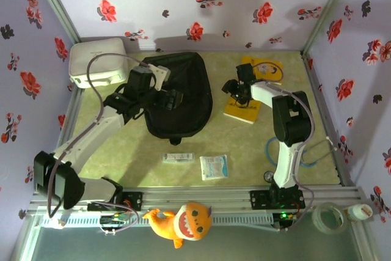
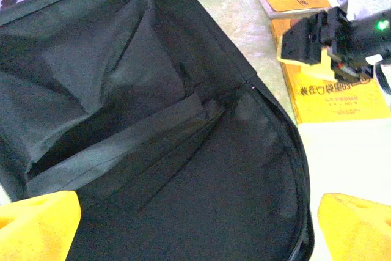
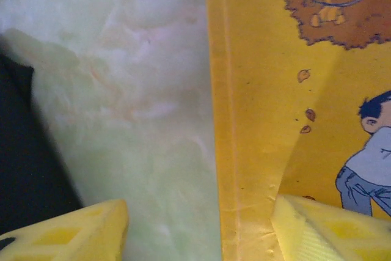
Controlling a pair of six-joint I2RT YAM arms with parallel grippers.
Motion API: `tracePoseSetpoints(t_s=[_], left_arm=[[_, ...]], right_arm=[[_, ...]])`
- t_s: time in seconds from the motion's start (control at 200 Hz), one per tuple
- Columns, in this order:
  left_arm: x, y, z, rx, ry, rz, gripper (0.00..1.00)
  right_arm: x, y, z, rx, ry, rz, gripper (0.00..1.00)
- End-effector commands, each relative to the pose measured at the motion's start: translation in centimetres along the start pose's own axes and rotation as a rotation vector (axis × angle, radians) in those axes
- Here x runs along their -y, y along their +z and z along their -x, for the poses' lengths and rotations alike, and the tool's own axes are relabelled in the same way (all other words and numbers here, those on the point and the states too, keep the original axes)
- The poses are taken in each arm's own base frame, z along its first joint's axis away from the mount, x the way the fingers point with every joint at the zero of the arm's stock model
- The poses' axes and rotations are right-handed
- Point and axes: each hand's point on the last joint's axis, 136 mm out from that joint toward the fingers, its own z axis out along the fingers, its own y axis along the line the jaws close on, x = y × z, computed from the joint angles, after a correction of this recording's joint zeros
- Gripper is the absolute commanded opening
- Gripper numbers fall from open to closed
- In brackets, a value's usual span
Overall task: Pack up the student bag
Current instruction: Move the book to the middle-right of the table, then pick up the book from the middle-right of the table.
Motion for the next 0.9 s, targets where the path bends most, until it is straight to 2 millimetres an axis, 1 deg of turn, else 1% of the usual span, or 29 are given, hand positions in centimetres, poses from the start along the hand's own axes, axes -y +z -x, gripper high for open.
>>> tracePoseSetpoints(t_s=[0.0, 0.08, 0.15, 0.225, 0.26, 0.295, 0.34, 0.385, 0.43, 0.485, 0.555, 0.63, 0.68, 0.75, 0.81, 0.89], left_arm=[[1.7, 0.9, 2.0, 0.028, -0.034, -0.044, 1.0], [2.7, 2.3, 2.2, 0.008, -0.045, -0.063, 1.0], [3.9, 3.6, 2.3, -0.012, -0.052, -0.08, 1.0], [5.3, 5.1, 2.4, -0.034, -0.074, -0.101, 1.0], [5.9, 6.0, 2.4, -0.05, -0.093, -0.107, 1.0], [6.5, 6.8, 2.5, -0.062, -0.124, -0.113, 0.99], [7.2, 7.8, 2.4, -0.079, -0.172, -0.121, 0.99], [7.9, 9.0, 2.2, -0.099, -0.228, -0.125, 0.98], [9.1, 9.8, 2.0, -0.112, -0.259, -0.138, 0.98], [10.5, 10.8, 1.8, -0.124, -0.306, -0.154, 0.97], [12.5, 11.7, 1.4, -0.138, -0.351, -0.181, 0.97], [13.9, 12.5, 0.7, -0.161, -0.387, -0.192, 0.95], [14.4, 13.1, 0.1, -0.177, -0.42, -0.194, 0.94], [16.1, 13.9, -0.8, -0.213, -0.445, -0.24, 0.88], [17.6, 14.7, -1.7, -0.244, -0.463, -0.283, 0.85], [18.7, 15.8, -3.0, -0.287, -0.488, -0.301, 0.81]], right_arm=[[5.6, -0.3, -6.2, -0.179, 0.045, -0.127, 0.65], [6.4, -1.4, -8.5, -0.201, 0.089, -0.099, 0.65], [6.6, -2.3, -10.3, -0.212, 0.129, -0.062, 0.65], [5.5, -3.3, -11.6, -0.227, 0.148, 0.029, 0.65], [4.9, -3.9, -11.6, -0.226, 0.152, 0.069, 0.65], [4.6, -4.7, -11.1, -0.211, 0.147, 0.09, 0.65], [4.3, -5.8, -9.9, -0.176, 0.137, 0.108, 0.65], [4.1, -7.1, -8.1, -0.125, 0.121, 0.121, 0.65], [4.1, -8.3, -6.3, -0.071, 0.087, 0.12, 0.65], [4.8, -9.6, -4.4, -0.011, 0.041, 0.075, 0.65], [6.1, -10.5, -2.9, 0.026, -0.016, -0.001, 0.64], [8.2, -11.0, -2.0, 0.046, -0.047, -0.101, 0.63], [9.7, -11.2, -1.4, 0.064, -0.05, -0.162, 0.63], [11.4, -11.4, -0.9, 0.071, -0.05, -0.206, 0.62], [12.1, -11.2, -0.9, 0.055, -0.058, -0.218, 0.61], [12.8, -10.9, -1.2, 0.019, -0.086, -0.244, 0.58]])
